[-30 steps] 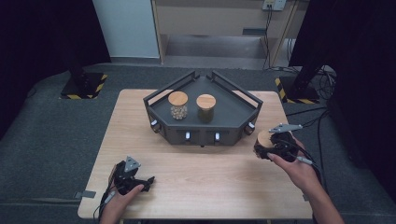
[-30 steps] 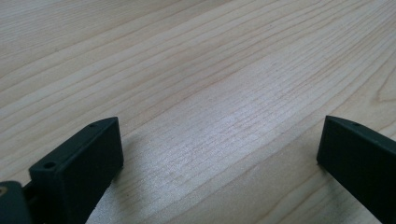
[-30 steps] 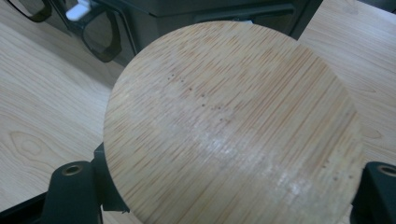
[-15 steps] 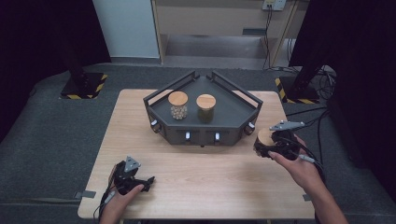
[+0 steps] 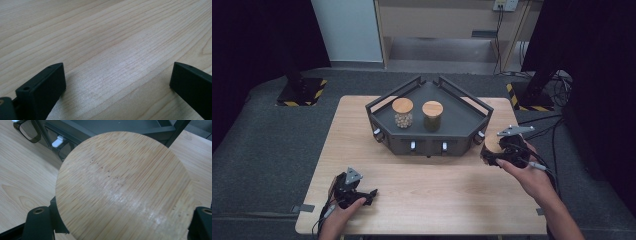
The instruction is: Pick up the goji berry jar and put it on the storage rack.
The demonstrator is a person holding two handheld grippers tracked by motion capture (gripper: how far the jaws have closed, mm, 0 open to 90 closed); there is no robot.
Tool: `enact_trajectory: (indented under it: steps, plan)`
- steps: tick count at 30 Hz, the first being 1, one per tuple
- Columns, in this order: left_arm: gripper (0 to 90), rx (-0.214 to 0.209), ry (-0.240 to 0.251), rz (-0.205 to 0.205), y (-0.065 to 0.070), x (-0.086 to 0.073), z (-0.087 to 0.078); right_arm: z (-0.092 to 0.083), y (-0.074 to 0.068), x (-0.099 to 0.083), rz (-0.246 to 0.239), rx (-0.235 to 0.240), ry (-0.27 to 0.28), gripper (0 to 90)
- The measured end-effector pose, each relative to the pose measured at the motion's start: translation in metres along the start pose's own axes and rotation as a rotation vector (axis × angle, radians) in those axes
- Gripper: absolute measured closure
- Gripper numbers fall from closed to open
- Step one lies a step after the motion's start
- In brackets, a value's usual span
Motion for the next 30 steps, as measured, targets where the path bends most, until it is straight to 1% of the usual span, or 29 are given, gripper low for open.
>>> enact_trajectory:
  steps: [6,17,30]
  plan:
    - [0.0,0.000,0.000,0.000,0.000,0.000,0.000,0.000,-0.002,0.008,-0.012,0.002,-0.001,26.1]
    - [0.0,0.001,0.000,-0.002,0.000,0.000,0.000,0.002,-0.005,0.016,-0.013,0.007,-0.004,26.2]
    - [0.0,0.001,-0.001,-0.002,0.000,0.000,0.000,0.001,-0.010,0.030,-0.034,0.010,-0.001,26.2]
Point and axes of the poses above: each handheld gripper's, and its own axes: z roughly forward along the jaws, x roughly out of its top, y roughly to its right, the point moved 3 cm from there along z, roughly forward along the jaws, and after that the axes turned 2 degrees about -y, right-handed, at the moved point
